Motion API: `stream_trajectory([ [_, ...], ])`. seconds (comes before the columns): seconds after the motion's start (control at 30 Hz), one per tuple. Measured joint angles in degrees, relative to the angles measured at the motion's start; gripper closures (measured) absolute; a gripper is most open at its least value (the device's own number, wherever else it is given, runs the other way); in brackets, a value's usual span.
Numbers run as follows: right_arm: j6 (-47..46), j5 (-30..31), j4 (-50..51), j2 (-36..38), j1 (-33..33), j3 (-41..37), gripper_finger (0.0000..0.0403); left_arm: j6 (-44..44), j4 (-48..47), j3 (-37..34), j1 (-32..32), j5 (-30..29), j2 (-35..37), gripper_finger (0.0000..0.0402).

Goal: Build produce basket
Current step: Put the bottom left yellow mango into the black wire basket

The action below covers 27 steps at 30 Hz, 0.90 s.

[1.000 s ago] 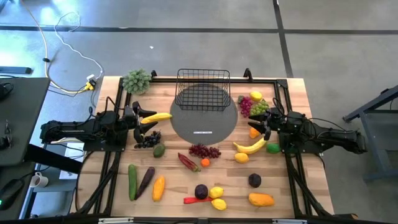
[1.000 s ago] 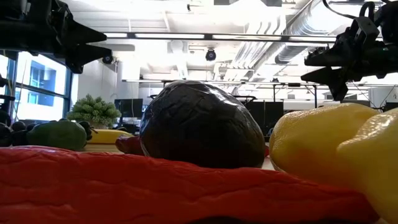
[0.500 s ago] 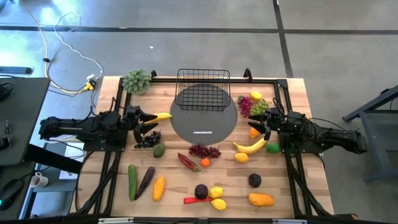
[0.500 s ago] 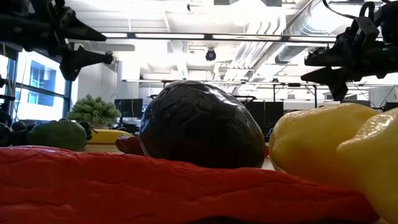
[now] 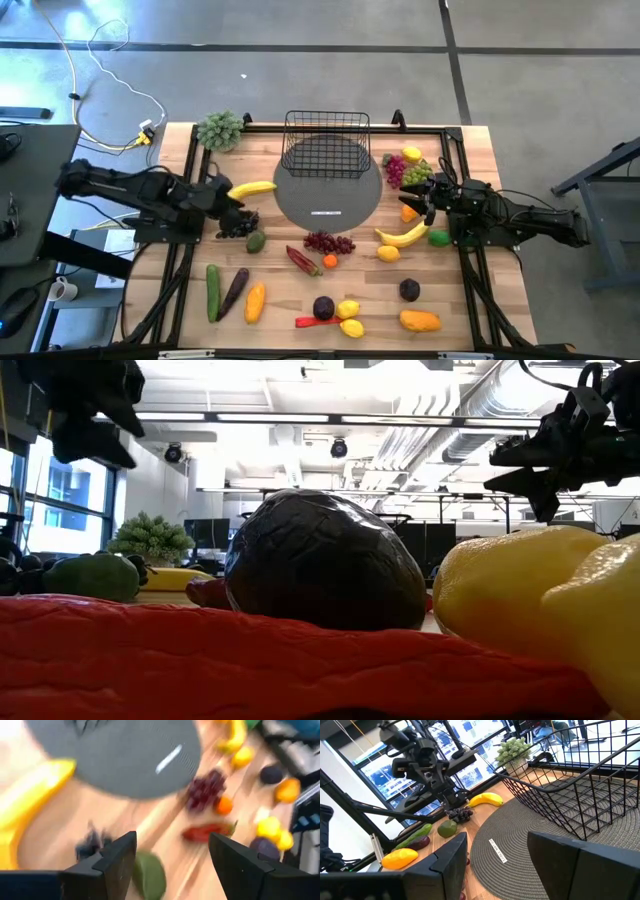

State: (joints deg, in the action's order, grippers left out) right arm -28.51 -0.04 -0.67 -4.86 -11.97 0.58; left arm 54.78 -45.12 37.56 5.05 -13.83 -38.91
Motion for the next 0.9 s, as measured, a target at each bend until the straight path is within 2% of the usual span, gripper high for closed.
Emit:
stream_trajectory([
  [0.17, 0.00, 0.00, 0.00, 0.00, 0.00, 0.00, 0.0213, 10.01, -4.74, 4.23, 4.98, 2.51, -6.24, 0.0165],
  [0.43, 0.00, -0.01, 0.00, 0.01, 0.00, -0.01, 0.0213, 24.96, -5.60, 6.14, 14.01, 6.04, -14.76, 0.0165],
  [0.67, 0.00, 0.00, 0.00, -0.01, 0.00, -0.02, 0.0213, 33.74, -5.27, 8.32, 19.57, 6.33, -20.20, 0.0165],
  [0.9, 0.00, 0.01, 0.00, 0.00, 0.00, -0.01, 0.0213, 39.67, -4.68, 10.09, 22.26, 6.32, -24.41, 0.0162],
])
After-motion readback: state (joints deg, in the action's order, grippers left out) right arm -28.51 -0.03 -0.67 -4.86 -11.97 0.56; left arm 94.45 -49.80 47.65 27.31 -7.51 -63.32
